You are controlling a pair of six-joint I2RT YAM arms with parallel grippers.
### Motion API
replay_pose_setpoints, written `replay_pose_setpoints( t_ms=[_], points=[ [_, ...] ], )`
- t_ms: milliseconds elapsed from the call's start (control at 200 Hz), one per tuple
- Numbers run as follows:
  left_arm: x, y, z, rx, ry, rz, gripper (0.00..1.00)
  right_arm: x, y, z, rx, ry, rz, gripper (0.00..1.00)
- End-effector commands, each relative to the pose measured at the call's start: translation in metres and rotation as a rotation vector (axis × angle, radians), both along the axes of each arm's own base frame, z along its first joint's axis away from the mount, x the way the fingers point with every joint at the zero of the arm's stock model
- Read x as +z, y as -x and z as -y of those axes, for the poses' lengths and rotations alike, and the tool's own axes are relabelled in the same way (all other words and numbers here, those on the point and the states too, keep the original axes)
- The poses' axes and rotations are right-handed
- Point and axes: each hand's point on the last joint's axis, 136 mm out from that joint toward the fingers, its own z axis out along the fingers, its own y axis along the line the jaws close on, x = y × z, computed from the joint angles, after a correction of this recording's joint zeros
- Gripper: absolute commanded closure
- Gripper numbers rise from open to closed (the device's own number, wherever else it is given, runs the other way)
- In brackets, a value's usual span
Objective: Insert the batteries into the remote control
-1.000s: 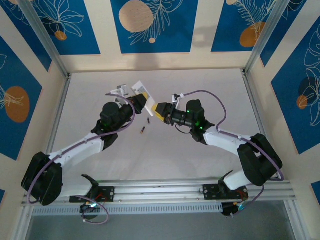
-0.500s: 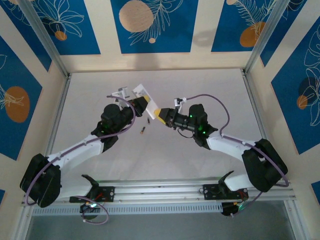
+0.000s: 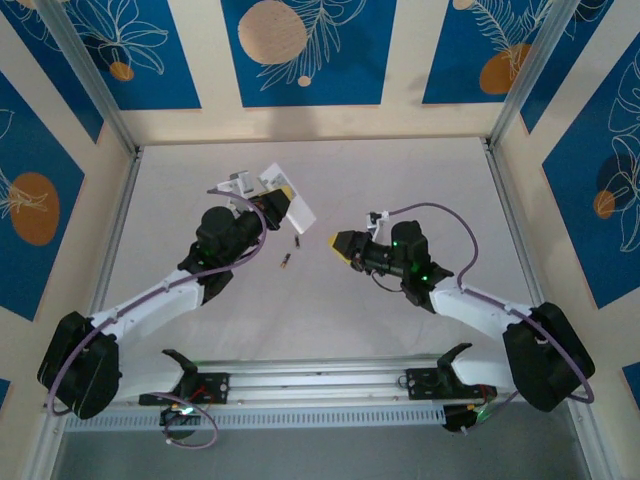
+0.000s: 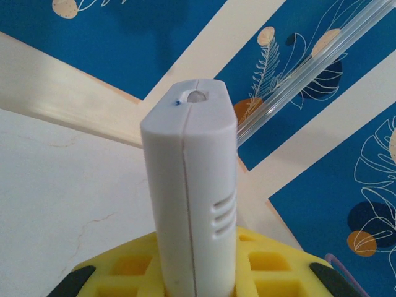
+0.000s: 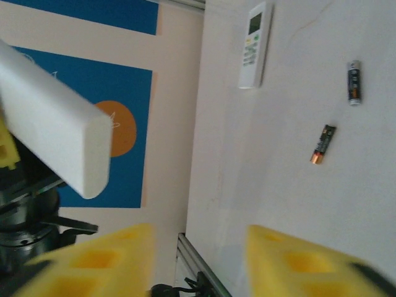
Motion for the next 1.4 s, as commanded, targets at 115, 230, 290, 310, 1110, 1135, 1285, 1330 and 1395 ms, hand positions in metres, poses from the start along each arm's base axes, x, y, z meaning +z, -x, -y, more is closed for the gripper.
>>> replay_pose_setpoints(
  t_ms=[115,230,290,310,1110,1135,1285,1330,1395],
  points=[
    [0.026,-0.004,0.004,-0.018,0.122,0.039,1.00,0.053,-0.018,-0.011,-0.017,-0.103,0.107,0.22],
    [0.027,-0.005,0.005,-0.028,0.190,0.012,1.00,0.063,-0.028,-0.022,-0.001,-0.146,0.121,0.25],
    [0.027,-0.005,0.003,-0.019,0.213,0.003,1.00,0.067,-0.031,-0.029,0.008,-0.160,0.123,0.27],
    [0.026,-0.006,0.002,-0.015,0.221,-0.002,1.00,0.067,-0.032,-0.031,0.010,-0.162,0.125,0.28],
    [0.015,-0.008,-0.007,0.031,0.264,-0.047,1.00,0.056,-0.056,-0.061,0.004,-0.169,0.080,0.62],
    [0.015,-0.008,-0.008,0.036,0.264,-0.047,1.00,0.055,-0.056,-0.060,0.002,-0.167,0.080,0.65],
    [0.020,-0.010,-0.019,0.075,0.245,-0.027,1.00,0.033,-0.054,-0.052,-0.008,-0.112,0.040,0.82],
    [0.022,-0.013,-0.026,0.091,0.240,-0.019,1.00,0.022,-0.050,-0.047,-0.002,-0.098,0.020,0.83],
    [0.026,-0.017,-0.037,0.111,0.244,-0.012,1.00,0.006,-0.043,-0.042,0.016,-0.092,-0.014,0.86]
  ],
)
